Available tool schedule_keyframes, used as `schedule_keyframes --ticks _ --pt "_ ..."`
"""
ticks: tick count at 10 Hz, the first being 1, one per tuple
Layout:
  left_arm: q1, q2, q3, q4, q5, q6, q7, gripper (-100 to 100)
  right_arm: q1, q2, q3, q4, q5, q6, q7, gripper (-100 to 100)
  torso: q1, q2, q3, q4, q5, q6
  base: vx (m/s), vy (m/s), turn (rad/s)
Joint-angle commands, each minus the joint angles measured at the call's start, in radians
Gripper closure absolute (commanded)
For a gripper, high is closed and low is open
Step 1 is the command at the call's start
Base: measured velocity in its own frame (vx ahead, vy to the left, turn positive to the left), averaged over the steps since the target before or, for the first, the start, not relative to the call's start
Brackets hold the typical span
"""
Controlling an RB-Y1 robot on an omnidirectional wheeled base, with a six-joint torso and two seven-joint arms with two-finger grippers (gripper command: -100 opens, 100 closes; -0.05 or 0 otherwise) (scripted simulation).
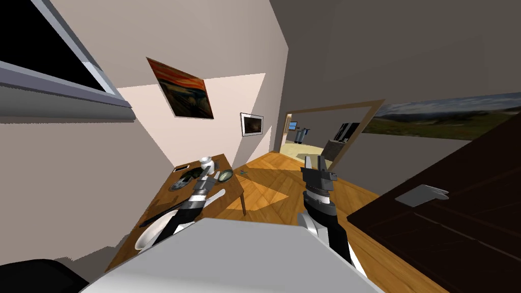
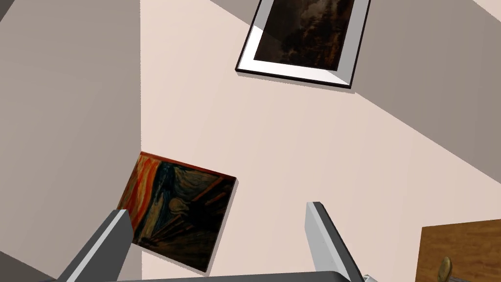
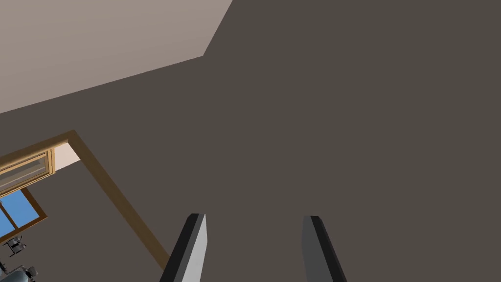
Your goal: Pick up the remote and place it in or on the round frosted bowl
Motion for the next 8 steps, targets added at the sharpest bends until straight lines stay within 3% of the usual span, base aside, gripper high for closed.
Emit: schedule_keyframes --ticks 1,2,5,7,8 --pt "0.005 0.044 0.004 0.046 0.034 0.048 0.009 -100 0.000 0.000 0.000 0.000 0.000 0.000 0.000 0 0.000 0.000 0.000 0.000 0.000 0.000 0.025 -0.052 -0.181" --pt "0.019 0.073 0.003 0.074 0.058 0.073 0.015 -100 0.000 0.000 0.000 0.000 0.000 0.000 0.000 0 0.000 -0.001 0.000 0.000 0.000 0.000 0.046 -0.046 -0.154" --pt "0.033 0.101 0.002 0.103 0.082 0.108 0.022 -100 0.000 0.000 0.000 0.000 0.000 0.000 0.000 0 0.000 -0.001 -0.001 0.000 0.000 0.000 0.035 -0.027 -0.078" --pt "0.063 0.156 0.002 0.165 0.137 0.171 0.038 -100 0.000 0.000 0.000 0.000 0.000 0.000 0.000 0 0.001 -0.001 -0.001 0.000 0.000 0.000 0.039 -0.033 -0.169" --pt "0.063 0.156 0.002 0.165 0.137 0.176 0.038 -100 0.000 0.000 0.000 0.000 0.000 0.000 0.000 0 0.000 -0.002 -0.001 0.000 0.000 0.000 0.047 -0.027 -0.065"
